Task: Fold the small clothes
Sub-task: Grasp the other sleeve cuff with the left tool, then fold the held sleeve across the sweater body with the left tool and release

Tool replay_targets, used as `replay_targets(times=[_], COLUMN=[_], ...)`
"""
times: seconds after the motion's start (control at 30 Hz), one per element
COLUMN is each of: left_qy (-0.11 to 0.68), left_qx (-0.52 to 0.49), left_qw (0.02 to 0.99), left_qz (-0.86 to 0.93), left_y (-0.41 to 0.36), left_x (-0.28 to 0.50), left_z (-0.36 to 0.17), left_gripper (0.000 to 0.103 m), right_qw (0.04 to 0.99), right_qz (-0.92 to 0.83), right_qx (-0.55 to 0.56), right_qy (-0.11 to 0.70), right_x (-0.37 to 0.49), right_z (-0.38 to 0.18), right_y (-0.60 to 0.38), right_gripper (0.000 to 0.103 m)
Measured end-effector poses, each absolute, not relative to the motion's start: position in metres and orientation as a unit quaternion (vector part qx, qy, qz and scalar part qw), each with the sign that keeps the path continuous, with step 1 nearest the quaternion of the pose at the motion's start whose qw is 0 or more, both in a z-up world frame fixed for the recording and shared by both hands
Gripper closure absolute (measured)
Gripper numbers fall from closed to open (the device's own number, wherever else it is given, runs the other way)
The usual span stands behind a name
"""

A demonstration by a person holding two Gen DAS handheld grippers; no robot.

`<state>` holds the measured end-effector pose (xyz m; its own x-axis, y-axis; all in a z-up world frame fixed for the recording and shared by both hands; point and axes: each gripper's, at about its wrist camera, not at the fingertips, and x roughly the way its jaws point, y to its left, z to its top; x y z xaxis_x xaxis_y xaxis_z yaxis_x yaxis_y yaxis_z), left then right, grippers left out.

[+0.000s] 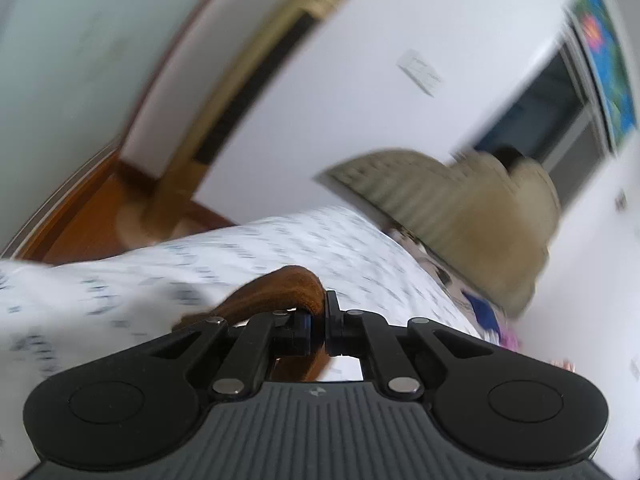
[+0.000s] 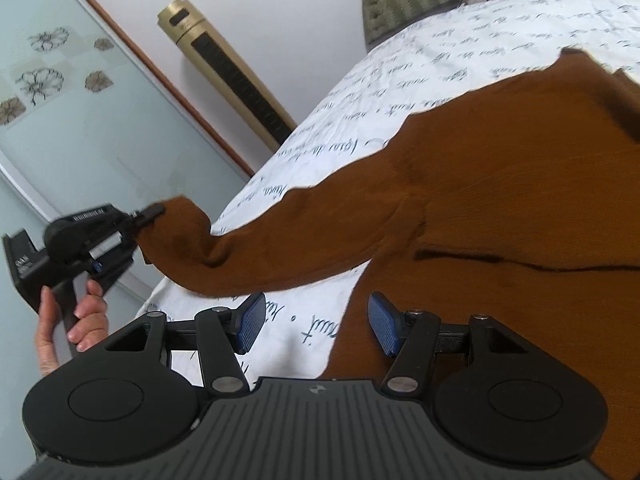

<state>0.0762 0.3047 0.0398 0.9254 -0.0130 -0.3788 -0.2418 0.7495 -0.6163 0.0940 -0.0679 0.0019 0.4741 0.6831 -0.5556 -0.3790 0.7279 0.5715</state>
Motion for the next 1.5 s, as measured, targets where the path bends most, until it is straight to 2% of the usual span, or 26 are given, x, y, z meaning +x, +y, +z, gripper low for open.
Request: replay_targets(times=[0.2, 0.4, 0.73, 0.9, 1.13, 1.2, 1.3, 1.43, 1.47, 1.5], left_qy=[0.212, 0.225, 0.288, 0.287, 0.282, 0.274, 0.270, 0.247, 0.239, 0.232], left_qx=[-0.297, -0.208, -0.037, 0.012, 0.095, 0.151, 0.188, 0.209, 0.214, 0.221], left_qw=[0.930, 0.944, 0.932, 0.925, 0.926, 0.922, 0.915, 0.908, 0.905, 0.901], left_qz=[-0.038, -0.118, -0.215, -0.248, -0.234, -0.230, -0.234, -0.265, -0.279, -0.291], left_y=[0.204, 0.067, -0.138, -0.195, -0.232, -0.242, -0.245, -0.241, -0.239, -0.237], left_x=[0.117, 0.146, 0.161, 0.147, 0.134, 0.121, 0.097, 0.054, 0.042, 0.032], left_z=[0.059, 0.064, 0.002, -0.007, -0.012, -0.015, -0.018, -0.014, -0.012, -0.010], left_gripper=[0.097, 0.097, 0.097, 0.097, 0.095, 0.091, 0.077, 0.042, 0.037, 0.035], right_qw=[0.852, 0.869, 0.883, 0.880, 0.876, 0.876, 0.882, 0.888, 0.890, 0.893], right_qz=[0.276, 0.215, 0.102, 0.055, 0.007, -0.009, -0.038, -0.036, -0.026, -0.017], right_qx=[0.222, 0.256, 0.322, 0.356, 0.382, 0.382, 0.372, 0.360, 0.358, 0.354], right_qy=[0.385, 0.363, 0.326, 0.309, 0.295, 0.293, 0.285, 0.283, 0.280, 0.277], right_x=[0.092, 0.085, 0.069, 0.061, 0.056, 0.056, 0.046, 0.044, 0.045, 0.045], right_z=[0.006, 0.009, -0.005, -0.021, -0.038, -0.039, -0.037, -0.032, -0.029, -0.025], right_y=[-0.124, -0.202, -0.336, -0.388, -0.426, -0.430, -0.438, -0.441, -0.440, -0.437], right_gripper=[0.044, 0.044, 0.045, 0.046, 0.046, 0.045, 0.042, 0.042, 0.042, 0.042])
